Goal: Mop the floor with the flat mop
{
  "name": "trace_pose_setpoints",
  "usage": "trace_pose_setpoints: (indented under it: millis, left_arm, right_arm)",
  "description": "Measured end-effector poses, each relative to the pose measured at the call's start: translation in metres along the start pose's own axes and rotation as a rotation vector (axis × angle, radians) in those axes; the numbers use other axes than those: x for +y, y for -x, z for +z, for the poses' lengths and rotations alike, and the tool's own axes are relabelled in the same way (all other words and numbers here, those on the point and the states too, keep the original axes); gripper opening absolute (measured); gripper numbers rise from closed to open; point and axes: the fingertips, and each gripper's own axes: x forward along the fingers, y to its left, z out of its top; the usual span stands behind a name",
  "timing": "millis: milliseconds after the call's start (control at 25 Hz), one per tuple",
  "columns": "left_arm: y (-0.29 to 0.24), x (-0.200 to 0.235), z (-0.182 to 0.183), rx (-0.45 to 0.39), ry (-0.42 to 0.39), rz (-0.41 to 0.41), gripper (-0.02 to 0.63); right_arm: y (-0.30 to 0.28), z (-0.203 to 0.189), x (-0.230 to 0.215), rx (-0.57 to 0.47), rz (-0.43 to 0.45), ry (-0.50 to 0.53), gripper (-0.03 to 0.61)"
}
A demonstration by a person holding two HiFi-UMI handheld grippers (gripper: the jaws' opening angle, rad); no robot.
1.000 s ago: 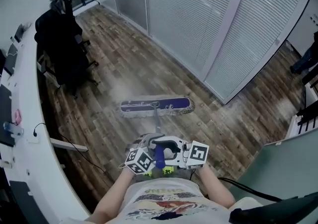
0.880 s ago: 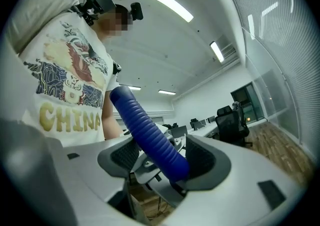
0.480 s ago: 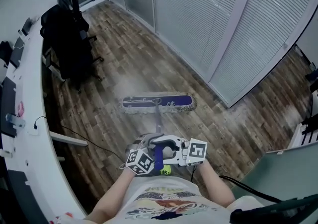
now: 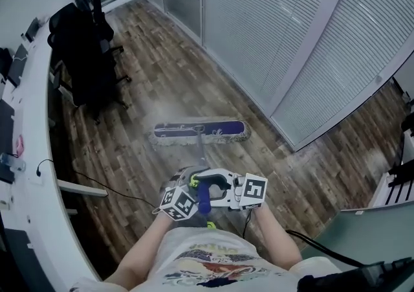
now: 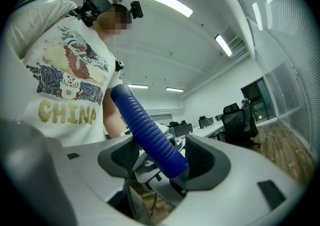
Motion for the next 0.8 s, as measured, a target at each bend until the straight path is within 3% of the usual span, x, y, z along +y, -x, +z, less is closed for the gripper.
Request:
trace_pose_setpoints:
  millis: [200, 600, 800]
  left_arm:
    - [-0.038, 0.079, -0.009, -0.019, 0.005, -0.013, 0.121]
    - [-0.114, 0.291, -0.025, -0.078, 0.043, 0.015, 0.121]
    - [-0.151, 0.352, -0.040, -0.058, 0.036, -0.018, 0.121]
  right_arm:
    - [0.004, 0.016, -0.088, -0.011, -0.010, -0.013, 0.267]
    - [-0.003, 0.065, -0.308, -0.047, -0.055, -0.029, 0.267]
    - [0.001, 0.068, -0.382, -0.055, -0.079, -0.044, 0.267]
